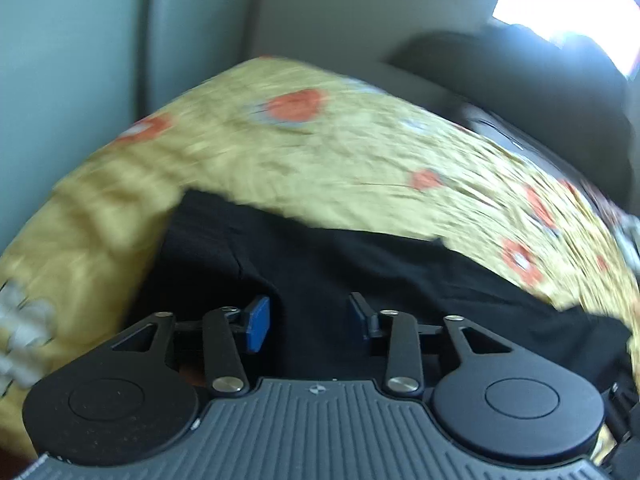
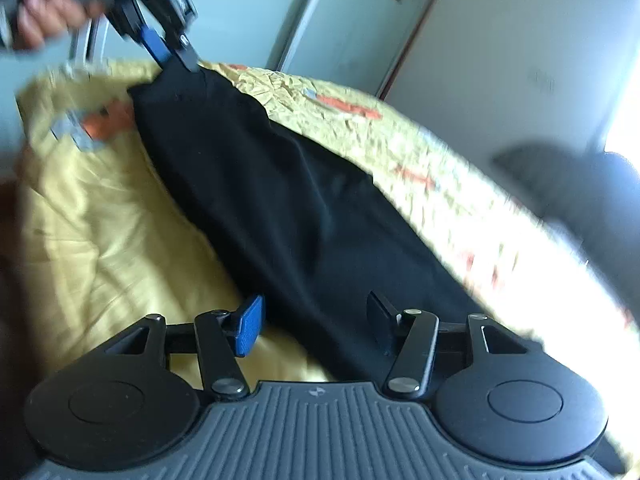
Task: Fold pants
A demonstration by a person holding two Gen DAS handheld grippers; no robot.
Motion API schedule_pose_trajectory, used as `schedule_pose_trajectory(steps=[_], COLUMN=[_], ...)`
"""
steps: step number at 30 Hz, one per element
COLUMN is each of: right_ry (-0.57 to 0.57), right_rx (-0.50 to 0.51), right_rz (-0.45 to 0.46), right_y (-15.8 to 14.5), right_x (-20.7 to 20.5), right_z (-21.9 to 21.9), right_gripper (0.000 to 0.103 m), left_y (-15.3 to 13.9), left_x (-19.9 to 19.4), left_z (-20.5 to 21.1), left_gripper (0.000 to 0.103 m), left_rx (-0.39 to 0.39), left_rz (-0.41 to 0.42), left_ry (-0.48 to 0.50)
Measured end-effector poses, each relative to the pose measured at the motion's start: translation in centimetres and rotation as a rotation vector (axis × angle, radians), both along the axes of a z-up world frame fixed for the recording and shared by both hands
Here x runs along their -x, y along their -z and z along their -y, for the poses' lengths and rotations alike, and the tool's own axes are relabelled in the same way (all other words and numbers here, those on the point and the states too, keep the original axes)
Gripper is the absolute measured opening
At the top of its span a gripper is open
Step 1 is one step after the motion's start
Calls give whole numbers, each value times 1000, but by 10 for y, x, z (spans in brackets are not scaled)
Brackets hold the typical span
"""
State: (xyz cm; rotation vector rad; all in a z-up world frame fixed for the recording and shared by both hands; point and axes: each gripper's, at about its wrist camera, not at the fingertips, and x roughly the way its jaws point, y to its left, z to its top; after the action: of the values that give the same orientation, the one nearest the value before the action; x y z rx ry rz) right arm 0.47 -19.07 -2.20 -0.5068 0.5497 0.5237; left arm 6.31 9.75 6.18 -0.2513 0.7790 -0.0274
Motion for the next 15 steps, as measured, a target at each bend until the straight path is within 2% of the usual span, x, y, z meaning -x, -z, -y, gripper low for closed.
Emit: schedule_pose_trajectory(steps=[4, 6, 8, 9, 12, 15], right_ry=[134, 252, 376, 449, 639, 709], right_rx=[-167, -287, -420, -484, -618, -724], right_rz=[-70, -76, -63, -53, -55, -48], right_y=[-15, -23, -31, -34, -35, -27], right_x=[10, 13, 14, 14, 10, 6], right_z=[64, 104, 145, 166, 217, 254], right_gripper=[65, 70, 79, 85, 85, 85], left_y=[2, 2, 0, 0, 4, 16], left_x=[-13, -14, -13, -13, -16, -28], left_z=[65, 93, 111, 115, 108, 78], left_gripper=[52, 52, 57, 57, 58, 61], left_rx=[-32, -26, -16, -20, -50, -102], left_rz=[36, 63, 89, 93, 90, 44], left_ry=[151, 222, 260, 249, 162, 30])
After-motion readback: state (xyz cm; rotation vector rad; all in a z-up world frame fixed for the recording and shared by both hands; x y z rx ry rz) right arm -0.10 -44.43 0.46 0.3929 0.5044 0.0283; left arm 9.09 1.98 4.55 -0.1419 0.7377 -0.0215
